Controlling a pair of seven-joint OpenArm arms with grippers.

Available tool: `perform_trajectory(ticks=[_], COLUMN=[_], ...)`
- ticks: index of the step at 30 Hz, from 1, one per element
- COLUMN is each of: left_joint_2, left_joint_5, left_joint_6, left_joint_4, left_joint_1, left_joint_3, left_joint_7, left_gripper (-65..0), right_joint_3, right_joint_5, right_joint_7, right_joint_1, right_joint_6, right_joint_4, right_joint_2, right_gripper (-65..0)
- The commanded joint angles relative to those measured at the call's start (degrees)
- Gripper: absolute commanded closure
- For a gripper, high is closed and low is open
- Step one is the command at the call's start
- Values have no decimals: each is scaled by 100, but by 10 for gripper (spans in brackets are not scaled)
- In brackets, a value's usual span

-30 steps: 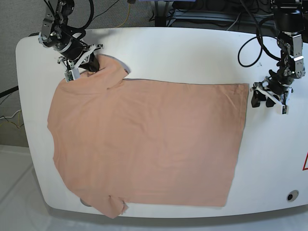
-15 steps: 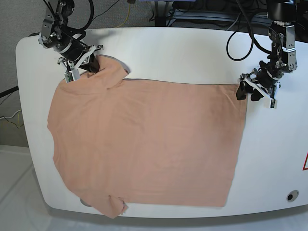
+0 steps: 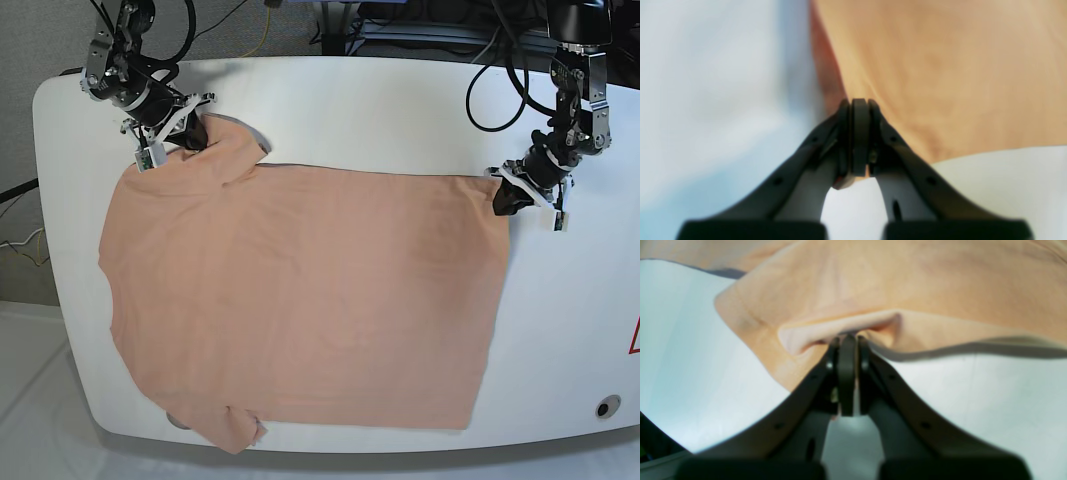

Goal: Fold the T-shirt properly
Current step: 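Move the left gripper down and grasp the shirt's other shoulder corner, then pull both held shoulder corners away from the hem, dragging the shirt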

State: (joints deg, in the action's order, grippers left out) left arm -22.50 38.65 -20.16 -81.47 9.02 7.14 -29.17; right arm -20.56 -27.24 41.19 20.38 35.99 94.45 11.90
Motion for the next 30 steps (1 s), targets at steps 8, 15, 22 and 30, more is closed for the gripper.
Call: perform_trajectory(ticks=[8, 15, 22, 30], left_joint_2=[19, -36, -71, -133], left_joint_5=[172, 224, 217, 211], left_joint_6=[-223, -411, -505, -499], left_joint_4=[151, 295, 179, -328], left_joint_1=[-151, -120, 11, 276], left_joint_3=[117, 77, 126, 331], left_joint_7=[-71, -139, -252, -597], left_gripper=[-93, -160, 0, 0], right_joint_3=[-9, -21, -159, -718], right_joint_5=[-18, -25, -48, -108], right_joint_7=[-59, -36, 30, 157], right_joint_1=[-6, -15, -17, 69], right_joint_6=[41, 61, 59, 191], right_joint_4=[104, 109, 195, 576], right_joint_2=[58, 63, 79, 39], right_gripper=[0, 0, 0, 0])
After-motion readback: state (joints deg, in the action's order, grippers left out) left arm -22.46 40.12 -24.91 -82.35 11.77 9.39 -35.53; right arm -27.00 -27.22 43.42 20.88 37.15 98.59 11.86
